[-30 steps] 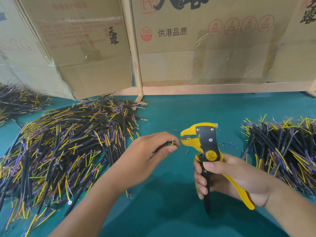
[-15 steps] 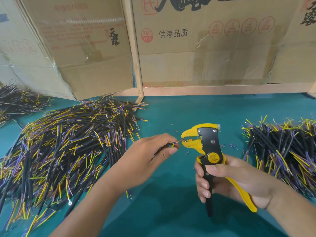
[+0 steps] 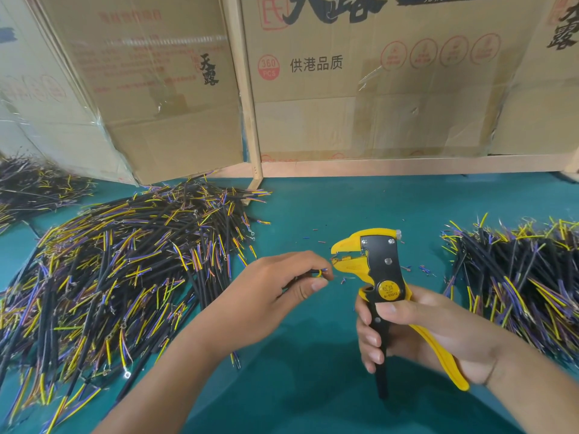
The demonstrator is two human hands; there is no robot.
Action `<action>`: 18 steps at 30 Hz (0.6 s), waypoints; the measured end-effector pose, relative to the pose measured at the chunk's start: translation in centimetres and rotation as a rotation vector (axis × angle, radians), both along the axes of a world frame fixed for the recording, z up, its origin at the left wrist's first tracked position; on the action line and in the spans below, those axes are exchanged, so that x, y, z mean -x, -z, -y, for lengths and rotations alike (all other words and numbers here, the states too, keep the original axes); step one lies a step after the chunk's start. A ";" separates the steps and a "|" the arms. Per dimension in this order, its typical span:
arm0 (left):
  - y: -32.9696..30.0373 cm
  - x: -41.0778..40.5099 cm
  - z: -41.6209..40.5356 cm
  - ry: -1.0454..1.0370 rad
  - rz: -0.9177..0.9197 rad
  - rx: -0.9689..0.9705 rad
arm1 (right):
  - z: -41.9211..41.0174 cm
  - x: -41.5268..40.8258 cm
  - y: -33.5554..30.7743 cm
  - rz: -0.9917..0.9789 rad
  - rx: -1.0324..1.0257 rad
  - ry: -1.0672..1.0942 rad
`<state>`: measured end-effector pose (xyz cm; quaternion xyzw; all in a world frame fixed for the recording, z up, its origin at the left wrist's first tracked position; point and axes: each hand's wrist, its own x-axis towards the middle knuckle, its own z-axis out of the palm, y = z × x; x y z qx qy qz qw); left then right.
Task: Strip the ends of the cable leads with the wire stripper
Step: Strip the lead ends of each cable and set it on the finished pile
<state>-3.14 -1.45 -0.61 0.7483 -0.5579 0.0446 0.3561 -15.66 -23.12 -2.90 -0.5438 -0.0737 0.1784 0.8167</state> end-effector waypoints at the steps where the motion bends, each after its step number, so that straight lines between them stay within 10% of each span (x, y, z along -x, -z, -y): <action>1: 0.0 0.0 0.0 0.001 -0.003 0.005 | 0.0 0.0 0.0 -0.001 -0.001 -0.002; 18: 0.2 -0.2 0.0 -0.048 -0.013 -0.002 | 0.0 0.1 0.0 -0.009 0.003 -0.043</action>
